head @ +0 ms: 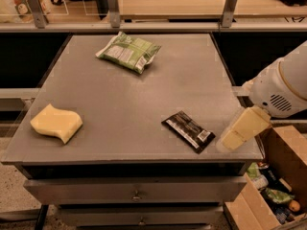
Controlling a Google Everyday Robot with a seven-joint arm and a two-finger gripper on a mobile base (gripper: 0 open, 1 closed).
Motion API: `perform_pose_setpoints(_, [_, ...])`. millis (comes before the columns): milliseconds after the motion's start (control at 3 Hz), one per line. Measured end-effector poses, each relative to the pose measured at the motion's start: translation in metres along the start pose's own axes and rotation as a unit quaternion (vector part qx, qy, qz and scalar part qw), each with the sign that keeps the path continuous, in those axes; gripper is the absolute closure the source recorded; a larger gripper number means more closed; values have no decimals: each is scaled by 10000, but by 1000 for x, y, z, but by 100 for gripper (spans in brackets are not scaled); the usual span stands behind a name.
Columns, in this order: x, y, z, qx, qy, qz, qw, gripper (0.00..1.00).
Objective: Move rxbar chocolate near green jalapeno chip bag
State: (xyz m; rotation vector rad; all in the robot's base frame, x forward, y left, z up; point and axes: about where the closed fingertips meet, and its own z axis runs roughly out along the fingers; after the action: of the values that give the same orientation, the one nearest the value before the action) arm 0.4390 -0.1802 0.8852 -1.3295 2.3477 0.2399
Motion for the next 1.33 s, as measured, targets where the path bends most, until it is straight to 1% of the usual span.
perform_pose_setpoints(333, [-11,6,24,-207,-347,-177,9990,0])
perform_pose_setpoints(667, [-25,11,41,-366,-664,-433,9962,0])
perform_pose_setpoints(1000, [-25,11,41,-366,-664,-433,9962,0])
perform_pose_setpoints(1333, [-28,14,44,-273,-660,-475,9963,0])
